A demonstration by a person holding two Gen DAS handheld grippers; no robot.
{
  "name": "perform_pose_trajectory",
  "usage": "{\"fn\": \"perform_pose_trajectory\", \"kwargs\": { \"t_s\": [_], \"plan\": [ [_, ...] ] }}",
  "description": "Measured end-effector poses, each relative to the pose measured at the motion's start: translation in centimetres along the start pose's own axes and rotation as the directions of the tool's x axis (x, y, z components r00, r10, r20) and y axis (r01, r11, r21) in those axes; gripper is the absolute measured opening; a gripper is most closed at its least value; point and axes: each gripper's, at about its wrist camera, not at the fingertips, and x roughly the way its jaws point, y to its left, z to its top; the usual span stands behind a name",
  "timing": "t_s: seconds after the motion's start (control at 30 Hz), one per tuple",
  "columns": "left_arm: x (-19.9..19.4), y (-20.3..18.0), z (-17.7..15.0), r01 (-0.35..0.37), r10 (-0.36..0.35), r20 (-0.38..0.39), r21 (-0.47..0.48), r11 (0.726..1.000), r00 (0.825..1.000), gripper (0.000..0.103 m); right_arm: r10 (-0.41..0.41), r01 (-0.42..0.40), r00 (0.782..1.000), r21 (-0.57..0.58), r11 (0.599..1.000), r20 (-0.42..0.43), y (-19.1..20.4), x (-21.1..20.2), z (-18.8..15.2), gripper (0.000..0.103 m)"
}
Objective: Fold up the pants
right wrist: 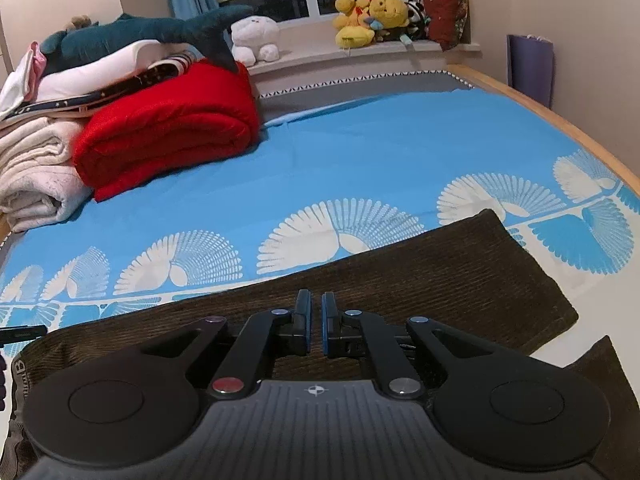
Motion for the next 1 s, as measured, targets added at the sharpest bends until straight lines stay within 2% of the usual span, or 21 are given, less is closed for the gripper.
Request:
{"fn": "perform_pose_trajectory", "kwargs": {
  "t_s": [0.13, 0.23, 0.33, 0.37, 0.4, 0.43, 0.47, 0.5, 0.57, 0.63, 0.8, 1.0],
  "plan": [
    [3.2, 0.6, -0.1, 0.001, 0.000, -0.032, 0.033, 0.999, 0.999, 0.084, -0.004, 0.004, 1.000, -0.012, 1.000, -0.029, 0.5, 1.2, 0.0, 0.005],
    [5.1, 1.0, -0.3, 0.053, -0.050, -0.068, 0.039, 0.998, 0.996, 0.084, -0.013, 0.012, 0.999, -0.035, 0.999, -0.041, 0.8, 1.9, -0.1, 0.005],
    [5.6, 0.9, -0.5, 0.087, -0.083, -0.049, 0.071, 0.994, 0.995, 0.082, -0.019, 0.016, 0.999, -0.046, 0.999, -0.049, 0.8, 2.3, -0.1, 0.005],
    [5.7, 0.9, -0.4, 0.104, -0.100, -0.053, 0.076, 0.992, 0.994, 0.075, -0.024, 0.022, 0.998, -0.049, 0.999, -0.050, 0.8, 2.4, -0.1, 0.005],
    [5.8, 0.9, -0.3, 0.135, -0.131, -0.058, 0.070, 0.988, 0.990, 0.059, -0.030, 0.027, 0.998, -0.048, 0.998, -0.052, 0.7, 2.5, -0.1, 0.005],
    [5.7, 0.9, -0.2, 0.169, -0.165, -0.063, 0.063, 0.984, 0.984, 0.048, -0.034, 0.031, 0.998, -0.045, 0.998, -0.055, 0.6, 2.6, 0.0, 0.005],
    [5.6, 0.7, 0.0, 0.203, -0.199, -0.067, 0.063, 0.977, 0.978, 0.025, -0.034, 0.032, 0.998, -0.043, 0.999, -0.057, 0.5, 2.6, 0.0, 0.005],
    [5.4, 0.4, 0.1, 0.214, -0.209, -0.068, 0.080, 0.974, 0.976, 0.013, -0.035, 0.033, 0.998, -0.041, 0.999, -0.058, 0.4, 2.6, 0.0, 0.005],
    [4.8, -0.7, 0.0, 0.202, -0.194, -0.065, 0.145, 0.969, 0.979, 0.007, -0.041, 0.038, 0.998, -0.044, 0.998, -0.058, 0.3, 2.6, 0.0, 0.005],
    [4.2, -1.3, -0.2, 0.187, -0.180, -0.053, 0.192, 0.963, 0.982, 0.004, -0.046, 0.044, 0.997, -0.047, 0.998, -0.056, 0.1, 2.6, 0.0, 0.005],
    [1.0, -1.2, 0.4, 0.173, -0.175, -0.007, 0.176, 0.969, 0.985, 0.003, -0.067, 0.065, 0.996, -0.039, 0.997, -0.054, -0.6, 2.3, 0.0, 0.005],
    [-7.3, -2.9, -0.4, 0.151, -0.159, 0.022, 0.218, 0.964, 0.987, 0.002, -0.085, 0.085, 0.995, 0.003, 0.996, -0.058, -1.9, 1.5, -0.4, 0.005]
  ]
}}
